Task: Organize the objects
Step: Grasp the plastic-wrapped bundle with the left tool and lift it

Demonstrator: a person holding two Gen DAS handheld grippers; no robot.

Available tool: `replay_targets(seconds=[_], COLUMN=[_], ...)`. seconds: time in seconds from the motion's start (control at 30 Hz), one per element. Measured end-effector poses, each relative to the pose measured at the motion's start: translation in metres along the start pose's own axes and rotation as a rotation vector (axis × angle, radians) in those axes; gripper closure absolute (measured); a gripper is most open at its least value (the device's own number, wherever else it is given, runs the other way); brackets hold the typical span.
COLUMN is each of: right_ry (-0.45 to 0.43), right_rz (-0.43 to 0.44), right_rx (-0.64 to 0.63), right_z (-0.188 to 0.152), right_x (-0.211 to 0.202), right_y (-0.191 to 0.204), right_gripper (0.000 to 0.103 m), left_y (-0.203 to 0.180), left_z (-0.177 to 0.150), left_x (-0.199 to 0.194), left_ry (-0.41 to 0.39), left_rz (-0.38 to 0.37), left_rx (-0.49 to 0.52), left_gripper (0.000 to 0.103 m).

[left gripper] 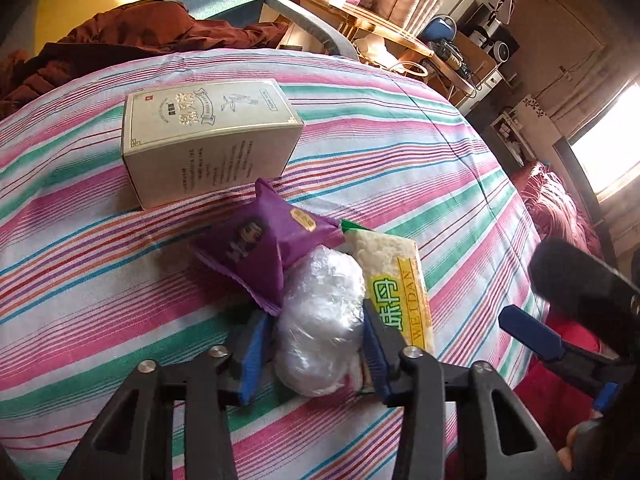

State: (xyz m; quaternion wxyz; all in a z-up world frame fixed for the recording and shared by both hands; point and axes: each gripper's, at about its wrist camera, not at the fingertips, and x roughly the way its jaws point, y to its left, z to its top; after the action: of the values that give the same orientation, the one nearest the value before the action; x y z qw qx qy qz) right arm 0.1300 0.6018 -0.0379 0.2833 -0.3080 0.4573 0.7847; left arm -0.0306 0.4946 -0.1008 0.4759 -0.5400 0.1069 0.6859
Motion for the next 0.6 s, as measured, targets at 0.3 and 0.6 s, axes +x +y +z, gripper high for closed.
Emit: replay_targets(seconds=[0.3, 0.6], right_ry=[0.003, 0.080], right_rz=[-0.030, -0.138], right_rx=[-0.016, -0.143], right_z=[0.000, -0.009], right_x=[0.002, 0.023], right_y=[0.002, 0.020], right_gripper=[0.000, 0.000], left_y=[0.033, 0.060], left_z=[-0.073, -0.116], left_x=[-0.054, -0.081], left_ry=[-0.052, -0.134], left_rz=[0.103, 0.211], left_rx=[0.085, 0.141], left_gripper=[0.065, 0.065])
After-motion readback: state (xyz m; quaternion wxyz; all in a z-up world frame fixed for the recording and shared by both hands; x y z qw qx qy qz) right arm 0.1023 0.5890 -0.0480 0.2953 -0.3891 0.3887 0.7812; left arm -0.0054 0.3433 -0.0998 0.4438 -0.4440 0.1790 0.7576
